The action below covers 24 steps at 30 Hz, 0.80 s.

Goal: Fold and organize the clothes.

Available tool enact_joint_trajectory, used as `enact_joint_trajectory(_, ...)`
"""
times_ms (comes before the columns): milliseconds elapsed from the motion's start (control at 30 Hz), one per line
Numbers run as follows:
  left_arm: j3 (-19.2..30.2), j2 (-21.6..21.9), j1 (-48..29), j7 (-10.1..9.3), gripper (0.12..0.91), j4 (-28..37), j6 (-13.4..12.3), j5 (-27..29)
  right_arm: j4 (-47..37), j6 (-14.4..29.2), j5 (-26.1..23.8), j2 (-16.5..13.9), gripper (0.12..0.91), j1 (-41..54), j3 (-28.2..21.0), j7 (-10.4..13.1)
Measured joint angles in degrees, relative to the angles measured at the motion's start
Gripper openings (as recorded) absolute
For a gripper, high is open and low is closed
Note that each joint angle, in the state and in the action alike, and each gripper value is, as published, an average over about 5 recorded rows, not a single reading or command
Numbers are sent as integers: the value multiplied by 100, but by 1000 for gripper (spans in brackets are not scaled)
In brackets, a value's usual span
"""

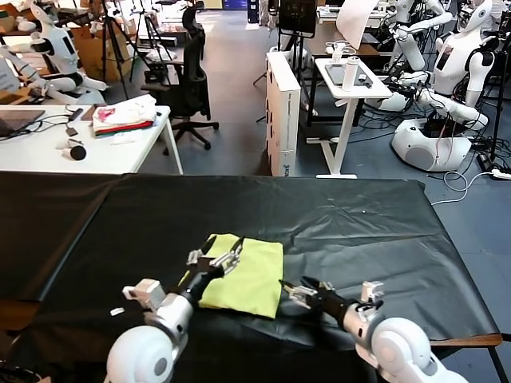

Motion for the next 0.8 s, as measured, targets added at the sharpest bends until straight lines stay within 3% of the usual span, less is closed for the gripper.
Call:
enact_joint_trajectory(167, -174, 4, 139, -19, 907, -93, -7, 27, -202, 70, -104, 218, 836, 105, -200, -30)
enact_joint_trajectory(533, -398, -25, 340, -28, 907, -195, -12, 35, -110, 191, -198, 202, 193, -18, -48, 22)
enact_joint_trajectory(600, -418, -30, 342, -29, 907, -205, -12, 36, -49, 152, -318, 142, 153, -41, 72, 113)
enact_joint_trajectory(800, -477, -31, 320, -29, 907, -184, -8, 42, 24, -263, -974, -100, 144, -47, 490, 482)
